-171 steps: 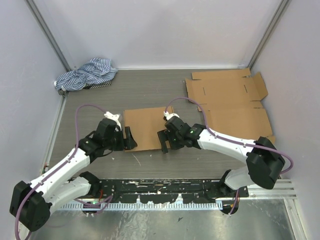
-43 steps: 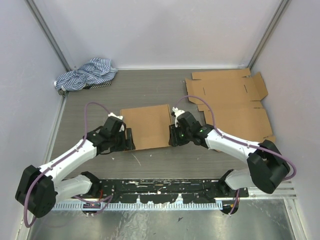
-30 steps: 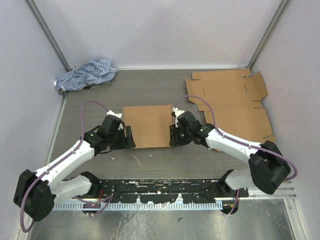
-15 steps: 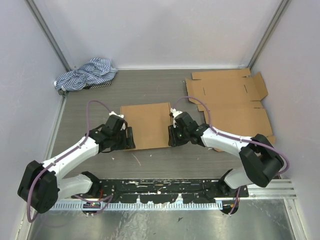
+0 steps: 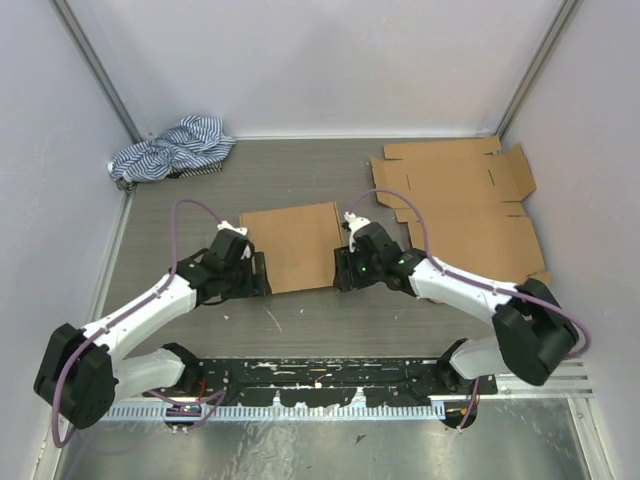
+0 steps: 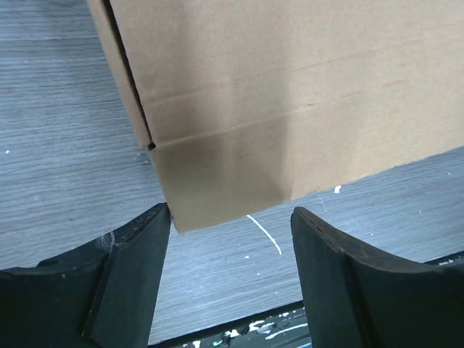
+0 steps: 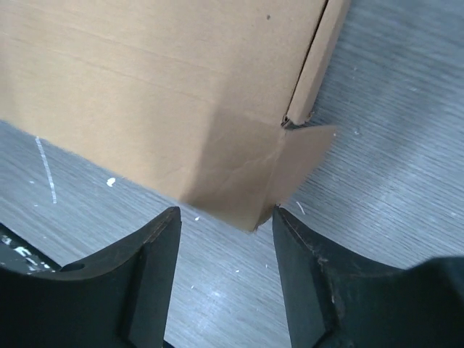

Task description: Fold the paper box

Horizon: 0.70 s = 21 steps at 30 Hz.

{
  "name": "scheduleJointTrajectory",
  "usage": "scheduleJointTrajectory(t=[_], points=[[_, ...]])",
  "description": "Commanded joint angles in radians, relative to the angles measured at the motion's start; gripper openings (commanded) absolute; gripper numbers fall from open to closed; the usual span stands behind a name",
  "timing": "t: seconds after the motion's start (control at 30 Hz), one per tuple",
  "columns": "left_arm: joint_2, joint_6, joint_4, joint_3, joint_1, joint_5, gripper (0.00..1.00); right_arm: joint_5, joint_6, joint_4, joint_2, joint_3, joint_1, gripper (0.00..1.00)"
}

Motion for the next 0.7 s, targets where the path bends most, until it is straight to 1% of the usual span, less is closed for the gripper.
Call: scheduleJointTrajectory(t=[0.0, 0.13, 0.27, 0.37, 0.5, 0.63, 0.67], points=[[-0.090, 0.030, -0.085, 0.067, -0.002, -0.039, 0.75, 0.061, -0.019, -0.061, -0.142, 0.062, 0.003, 0.61], [-0.147, 0.041, -0.173, 0.126, -0.002, -0.118, 0.78, 0.128, -0.046, -0.120, -0.167, 0.140, 0.001, 0.66], [-0.163, 0.023, -0.186, 0.160, -0.002, -0.136, 0.78, 0.140, -0.053, -0.166, -0.087, 0.222, -0.005, 0.66], [-0.137, 0.018, -0.178, 0.190, -0.002, -0.117, 0.78, 0.140, -0.022, -0.194, -0.039, 0.237, -0.005, 0.65], [-0.055, 0.026, -0.119, 0.254, -0.002, -0.075, 0.78, 0.139, 0.005, -0.192, -0.047, 0.191, -0.005, 0.65], [0.093, 0.044, -0.079, 0.356, -0.001, -0.067, 0.78, 0.103, 0.011, -0.172, -0.078, 0.131, -0.005, 0.65], [0.151, 0.044, -0.065, 0.381, -0.002, -0.063, 0.77, 0.100, 0.011, -0.164, -0.088, 0.115, -0.004, 0.65]])
